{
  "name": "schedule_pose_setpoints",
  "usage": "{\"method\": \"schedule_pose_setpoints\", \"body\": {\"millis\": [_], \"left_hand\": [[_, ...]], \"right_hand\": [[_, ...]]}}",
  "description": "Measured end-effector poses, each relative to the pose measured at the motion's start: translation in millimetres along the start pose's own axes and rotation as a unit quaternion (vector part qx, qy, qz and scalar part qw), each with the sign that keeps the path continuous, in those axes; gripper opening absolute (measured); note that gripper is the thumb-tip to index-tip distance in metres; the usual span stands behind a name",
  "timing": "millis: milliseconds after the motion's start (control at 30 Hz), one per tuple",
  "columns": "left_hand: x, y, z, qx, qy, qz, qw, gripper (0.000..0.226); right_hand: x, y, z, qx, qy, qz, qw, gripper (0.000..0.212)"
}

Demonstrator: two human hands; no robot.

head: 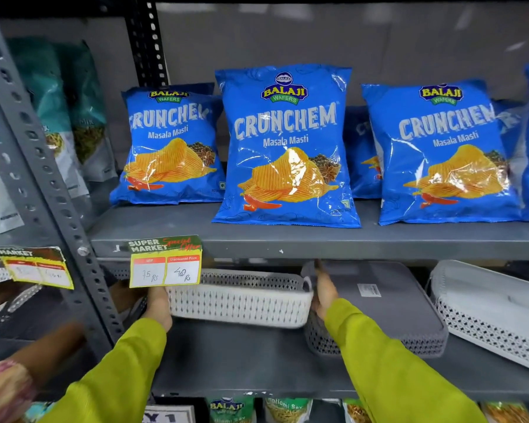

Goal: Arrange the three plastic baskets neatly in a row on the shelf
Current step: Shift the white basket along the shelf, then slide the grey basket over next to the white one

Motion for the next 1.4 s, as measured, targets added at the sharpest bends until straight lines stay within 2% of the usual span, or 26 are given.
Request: {"method": "schedule_pose_setpoints", "body": {"millis": [67, 133, 200, 267, 333, 433, 500, 533, 600, 667, 733, 800, 867, 933, 967, 1000, 1033, 1100, 1167, 1233, 1300, 1367, 1400], "left_hand": [[-8, -5, 9, -0.018, -0.011, 0.006, 1.000, 0.037], [-19, -9, 24, -0.064, -0.107, -0.051, 0.991, 0.038], [-28, 2, 29, -0.078, -0.214, -0.125, 0.966, 0.034], [-28, 6, 34, -0.073, -0.276, -0.128, 0.950, 0.030], [-23, 12, 38, -0.073, -0.308, -0.105, 0.943, 0.027], [-15, 14, 39, -0.078, -0.359, -0.101, 0.924, 0.038], [-8, 20, 35, -0.095, -0.412, -0.134, 0.896, 0.058], [1, 18, 32, -0.071, -0.454, -0.156, 0.875, 0.069], [28, 22, 30, 0.015, -0.532, -0.145, 0.834, 0.073], [70, 35, 33, 0.125, -0.573, -0.088, 0.805, 0.066], [120, 56, 47, 0.200, -0.515, 0.000, 0.833, 0.056], [171, 84, 66, 0.212, -0.445, 0.158, 0.855, 0.056], [211, 110, 87, 0.182, -0.385, 0.305, 0.852, 0.054], [241, 119, 114, 0.137, -0.370, 0.358, 0.846, 0.065], [252, 117, 126, 0.120, -0.388, 0.343, 0.847, 0.078], [261, 112, 136, 0.118, -0.416, 0.328, 0.840, 0.080], [267, 107, 143, 0.115, -0.442, 0.300, 0.838, 0.074], [271, 109, 140, 0.116, -0.452, 0.226, 0.855, 0.058], [274, 109, 137, 0.113, -0.436, 0.189, 0.872, 0.046], [277, 108, 136, 0.075, -0.417, 0.170, 0.890, 0.046], [282, 97, 141, 0.024, -0.396, 0.164, 0.903, 0.068], [288, 62, 163, 0.016, -0.384, 0.152, 0.911, 0.115], [290, 61, 164, 0.006, -0.368, 0.142, 0.919, 0.125]], "right_hand": [[-6, -9, -5, 0.016, 0.113, -0.035, 0.993, 0.057], [-8, -15, -9, -0.008, 0.251, -0.047, 0.967, 0.047], [-3, -16, -15, -0.048, 0.417, -0.043, 0.907, 0.036], [2, -8, -14, -0.078, 0.544, -0.029, 0.835, 0.035], [1, -3, -12, -0.100, 0.602, -0.026, 0.792, 0.037], [-5, -3, -9, -0.109, 0.626, -0.019, 0.772, 0.040], [-10, -1, -2, -0.147, 0.623, -0.029, 0.768, 0.036], [-17, 0, 5, -0.166, 0.612, -0.047, 0.772, 0.035], [-40, 4, 19, -0.203, 0.600, -0.093, 0.769, 0.038], [-73, 7, 32, -0.222, 0.592, -0.145, 0.761, 0.042], [-120, 10, 43, -0.202, 0.574, -0.202, 0.768, 0.038], [-172, 6, 48, -0.161, 0.585, -0.232, 0.761, 0.041], [-216, 2, 50, -0.113, 0.590, -0.232, 0.765, 0.049], [-246, 5, 54, -0.057, 0.579, -0.220, 0.783, 0.061], [-254, 9, 56, -0.035, 0.572, -0.209, 0.792, 0.067], [-261, 11, 59, -0.027, 0.566, -0.199, 0.800, 0.073], [-265, 13, 60, -0.019, 0.569, -0.188, 0.800, 0.075], [-272, 13, 65, -0.020, 0.581, -0.174, 0.795, 0.076], [-275, 12, 68, -0.016, 0.582, -0.153, 0.799, 0.067], [-279, 8, 65, 0.003, 0.565, -0.123, 0.816, 0.056], [-280, 6, 62, 0.025, 0.525, -0.106, 0.844, 0.057], [-279, 6, 63, 0.044, 0.503, -0.101, 0.857, 0.058], [-280, 7, 64, 0.055, 0.507, -0.099, 0.855, 0.056]]}}
Point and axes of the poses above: each hand's wrist, its own y-axis away from the middle knuckle, its own x-axis out of the palm, z = x × y, the point moved 3 cm from there along -y, towards the middle knuckle, and after that the axes turned 3 degrees about y, right-handed, at the moved point
